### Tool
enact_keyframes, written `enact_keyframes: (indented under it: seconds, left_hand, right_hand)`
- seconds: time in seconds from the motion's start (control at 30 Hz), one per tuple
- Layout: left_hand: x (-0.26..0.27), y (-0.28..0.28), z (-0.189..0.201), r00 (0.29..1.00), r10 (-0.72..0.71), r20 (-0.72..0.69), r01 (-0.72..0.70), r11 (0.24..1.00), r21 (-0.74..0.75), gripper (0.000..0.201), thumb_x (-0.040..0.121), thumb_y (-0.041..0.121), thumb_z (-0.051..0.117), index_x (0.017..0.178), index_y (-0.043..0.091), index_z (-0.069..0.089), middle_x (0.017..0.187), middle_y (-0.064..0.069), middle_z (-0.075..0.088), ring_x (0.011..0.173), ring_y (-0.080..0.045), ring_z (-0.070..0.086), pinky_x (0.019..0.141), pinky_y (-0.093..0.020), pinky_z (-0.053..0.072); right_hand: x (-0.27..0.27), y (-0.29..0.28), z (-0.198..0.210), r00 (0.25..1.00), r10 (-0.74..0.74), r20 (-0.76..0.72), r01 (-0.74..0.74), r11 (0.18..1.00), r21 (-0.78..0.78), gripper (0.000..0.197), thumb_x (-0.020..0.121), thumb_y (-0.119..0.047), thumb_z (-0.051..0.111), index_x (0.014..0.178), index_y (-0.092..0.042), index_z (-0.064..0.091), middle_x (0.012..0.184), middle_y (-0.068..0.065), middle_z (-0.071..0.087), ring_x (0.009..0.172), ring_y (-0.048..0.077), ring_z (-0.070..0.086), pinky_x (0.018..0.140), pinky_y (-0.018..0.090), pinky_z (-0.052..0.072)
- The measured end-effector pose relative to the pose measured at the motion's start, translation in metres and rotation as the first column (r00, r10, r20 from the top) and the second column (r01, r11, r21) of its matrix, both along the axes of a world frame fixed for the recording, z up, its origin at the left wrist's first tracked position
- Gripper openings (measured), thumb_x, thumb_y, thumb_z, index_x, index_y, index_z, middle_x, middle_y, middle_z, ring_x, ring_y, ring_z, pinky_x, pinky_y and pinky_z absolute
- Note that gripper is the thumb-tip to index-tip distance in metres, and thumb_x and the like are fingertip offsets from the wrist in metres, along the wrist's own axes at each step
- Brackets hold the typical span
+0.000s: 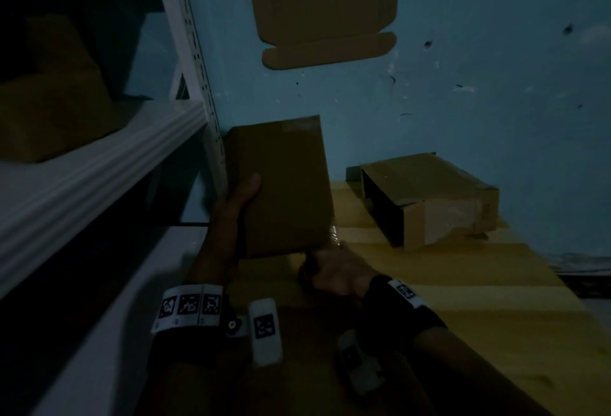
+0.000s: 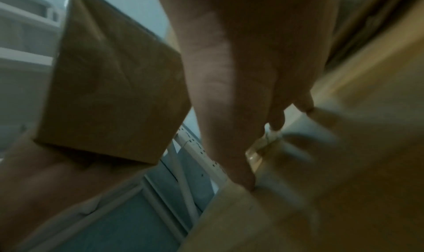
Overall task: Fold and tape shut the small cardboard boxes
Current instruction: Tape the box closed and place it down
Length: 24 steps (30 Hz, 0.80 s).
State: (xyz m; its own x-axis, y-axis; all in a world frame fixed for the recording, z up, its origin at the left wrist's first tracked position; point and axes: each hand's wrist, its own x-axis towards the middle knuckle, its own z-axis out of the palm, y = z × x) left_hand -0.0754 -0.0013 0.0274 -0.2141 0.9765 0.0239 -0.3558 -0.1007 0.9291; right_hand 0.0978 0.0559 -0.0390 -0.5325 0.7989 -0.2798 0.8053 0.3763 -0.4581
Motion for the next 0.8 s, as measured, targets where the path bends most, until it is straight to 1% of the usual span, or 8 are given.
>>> enact_keyframes:
  seconds: [0.07,0.13,0.27,0.33,0.47,0.57,0.67,0.8]
  left_hand:
    - [0.0,0.001,-0.002,1.0,0.012,-0.022,-0.012,1.0,-0.023,0.094,0.056,0.057,0.082,0.138,0.021,0.053,0.124,-0.012,0.068,0.11,-0.034,0.068,0.095,-0.058,0.052]
    - [0.0,0.001,-0.004,1.0,-0.014,-0.025,0.013,1.0,-0.026,0.09,0.059,0.055,0.081,0.137,0.02,0.054,0.123,-0.013,0.069,0.11,-0.035,0.067,0.096,-0.059,0.051]
    - [0.003,0.003,-0.003,0.999,-0.036,-0.014,0.036,0.999,-0.028,0.074,0.07,0.048,0.083,0.134,0.02,0.057,0.121,-0.011,0.07,0.109,-0.034,0.068,0.098,-0.059,0.05]
    - [0.004,0.004,-0.004,0.999,-0.04,-0.034,0.039,0.999,-0.036,0.07,0.071,0.047,0.08,0.133,0.022,0.057,0.119,-0.01,0.071,0.106,-0.032,0.069,0.094,-0.056,0.053]
    - [0.007,0.003,-0.004,0.998,-0.053,-0.044,0.051,0.998,-0.03,0.058,0.076,0.043,0.078,0.127,0.022,0.061,0.117,-0.011,0.072,0.104,-0.031,0.07,0.09,-0.052,0.055]
    - [0.008,0.004,-0.004,0.996,-0.061,-0.061,0.059,0.998,-0.026,0.06,0.076,0.041,0.074,0.13,0.02,0.059,0.117,-0.012,0.072,0.103,-0.032,0.07,0.089,-0.051,0.056]
    - [0.006,0.004,-0.005,0.994,-0.067,-0.085,0.066,0.998,-0.017,0.064,0.077,0.044,0.077,0.133,0.02,0.058,0.116,-0.009,0.072,0.103,-0.03,0.071,0.086,-0.048,0.057]
    - [0.005,0.005,-0.007,0.993,-0.073,-0.089,0.072,0.997,-0.015,0.067,0.073,0.044,0.075,0.134,0.021,0.057,0.118,-0.011,0.071,0.106,-0.032,0.069,0.092,-0.054,0.054]
  right_hand:
    - [0.001,-0.003,-0.002,0.99,-0.078,-0.119,0.066,0.993,-0.098,0.041,0.105,-0.017,0.053,0.145,-0.007,0.049,0.151,0.019,0.047,0.139,0.035,0.044,0.104,0.024,0.041]
    - [0.006,-0.003,-0.007,0.972,-0.087,-0.218,0.071,0.995,-0.077,0.039,0.105,-0.018,0.054,0.142,-0.006,0.054,0.141,0.017,0.056,0.13,0.032,0.052,0.102,0.028,0.042]
    - [0.018,0.005,-0.021,0.741,-0.143,-0.656,0.115,0.99,-0.086,0.08,0.074,-0.047,0.073,0.132,0.003,0.054,0.102,-0.013,0.067,0.093,-0.002,0.064,0.083,0.02,0.05]
    - [0.026,0.004,-0.022,0.691,-0.164,-0.704,0.105,0.986,-0.127,0.07,0.067,-0.044,0.084,0.123,-0.009,0.06,0.099,-0.016,0.074,0.097,-0.001,0.068,0.084,0.017,0.051]
    - [0.036,0.007,-0.019,0.866,-0.052,-0.497,0.12,0.987,0.106,0.033,0.078,-0.056,0.057,0.106,-0.043,0.07,0.117,-0.007,0.071,0.118,0.016,0.063,0.102,0.035,0.048]
    - [0.036,-0.001,-0.011,0.766,-0.061,-0.64,0.125,0.991,0.056,0.019,0.087,-0.029,0.066,0.082,-0.047,0.074,0.096,-0.011,0.07,0.089,-0.01,0.064,0.084,0.015,0.047]
    - [0.039,-0.002,-0.015,0.512,-0.168,-0.843,0.144,0.984,-0.108,0.016,0.089,0.007,0.072,0.104,0.004,0.074,0.109,0.02,0.074,0.098,0.016,0.073,0.086,0.035,0.058]
    - [0.034,0.004,-0.023,0.38,-0.384,-0.841,0.174,0.923,-0.343,0.047,0.091,0.012,0.065,0.134,0.004,0.049,0.123,0.027,0.067,0.113,0.042,0.066,0.094,0.054,0.054]
